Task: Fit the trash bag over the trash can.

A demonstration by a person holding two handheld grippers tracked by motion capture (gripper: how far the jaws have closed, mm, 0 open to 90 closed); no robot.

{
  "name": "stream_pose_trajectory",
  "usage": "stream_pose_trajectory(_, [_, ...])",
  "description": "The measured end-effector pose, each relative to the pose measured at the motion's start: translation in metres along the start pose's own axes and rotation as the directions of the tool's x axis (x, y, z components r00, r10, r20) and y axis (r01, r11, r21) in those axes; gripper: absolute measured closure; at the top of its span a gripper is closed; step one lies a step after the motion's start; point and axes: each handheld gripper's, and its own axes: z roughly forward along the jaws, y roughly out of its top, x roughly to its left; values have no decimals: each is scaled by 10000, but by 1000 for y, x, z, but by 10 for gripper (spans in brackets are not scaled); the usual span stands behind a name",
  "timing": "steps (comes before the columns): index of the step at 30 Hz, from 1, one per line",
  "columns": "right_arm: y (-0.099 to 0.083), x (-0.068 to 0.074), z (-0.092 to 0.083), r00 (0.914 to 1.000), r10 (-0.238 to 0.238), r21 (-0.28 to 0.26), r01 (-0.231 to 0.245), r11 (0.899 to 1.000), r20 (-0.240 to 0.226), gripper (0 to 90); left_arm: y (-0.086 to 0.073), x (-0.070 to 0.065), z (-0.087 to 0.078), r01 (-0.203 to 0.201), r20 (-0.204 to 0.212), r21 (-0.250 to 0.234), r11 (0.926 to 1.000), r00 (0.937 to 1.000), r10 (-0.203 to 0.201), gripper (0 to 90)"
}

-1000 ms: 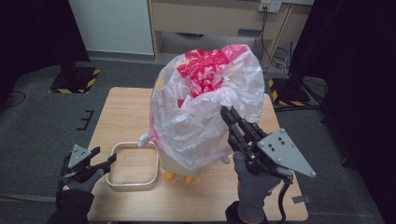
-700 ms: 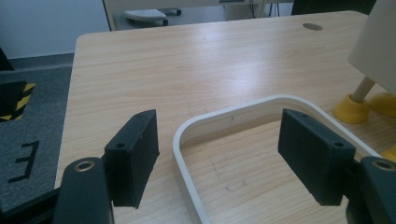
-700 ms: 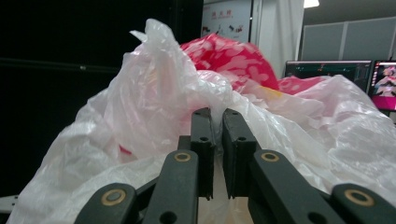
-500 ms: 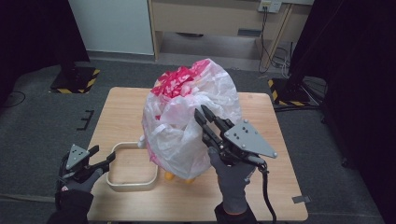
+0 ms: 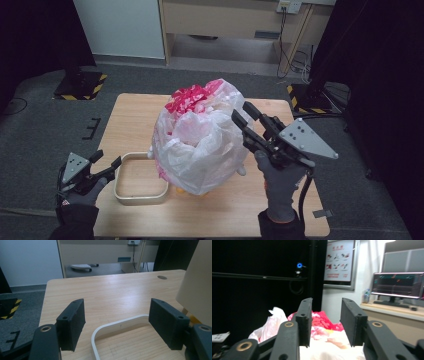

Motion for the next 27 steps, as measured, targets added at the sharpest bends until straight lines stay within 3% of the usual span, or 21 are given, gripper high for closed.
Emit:
stream_pose_trajectory(1, [-1, -8, -2, 9994, 129, 132, -125, 9998, -314, 676, -2, 0, 2, 32, 16, 70, 10000, 10000, -32, 289])
stream_pose_trajectory(2, [-1, -8, -2, 9994, 129, 132, -125, 9998, -314, 676, -2, 0, 2, 32, 16, 70, 10000, 10000, -32, 291])
stream_pose_trajectory(3, [-3, -15, -2, 9973, 275, 288, -256, 9993, -688, 719, -3, 0, 2, 4, 23, 132, 9999, 10000, -5, 292])
stream_pose_trajectory(4, [-3, -15, -2, 9973, 275, 288, -256, 9993, -688, 719, -3, 0, 3, 9, 27, 158, 9999, 10000, -10, 292])
stream_pose_trajectory(6, [-7, -23, 3, 9892, 483, 610, -401, 9973, -1383, 773, -4, 1, 3, 21, 17, 203, 9998, 10000, -22, 296])
stream_pose_trajectory(9, [-11, -26, 8, 9879, 412, 942, -272, 9952, -1498, 779, -6, 2, 4, 38, -16, 255, 9997, 10000, -38, 298])
stream_pose_trajectory(14, [-23, -26, 20, 9775, 536, 1385, -254, 9900, -2040, 787, -7, 3, 4, 54, -30, 321, 9995, 10000, -53, 301])
stream_pose_trajectory(16, [-30, -22, 29, 9693, 536, 1877, -78, 9822, -2401, 787, -8, 3, 5, 30, -8, 354, 9994, 10000, -30, 302])
stream_pose_trajectory(18, [-33, -20, 32, 9673, 524, 2046, -6, 9788, -2480, 787, -8, 3, 5, -5, 10, 385, 9993, 10000, 5, 302])
stream_pose_trajectory(19, [-39, -18, 37, 9638, 485, 2461, 182, 9691, -2623, 787, -8, 3, 5, -11, 14, 389, 9992, 10000, 10, 302])
stream_pose_trajectory(20, [-39, -18, 37, 9638, 485, 2461, 182, 9691, -2623, 787, -8, 3, 5, -8, 15, 389, 9992, 10000, 7, 302])
stream_pose_trajectory(27, [-55, -20, 45, 9641, 474, 3466, 479, 9368, -2613, 786, -9, 3, 6, -19, 31, 438, 9990, 10000, 17, 304])
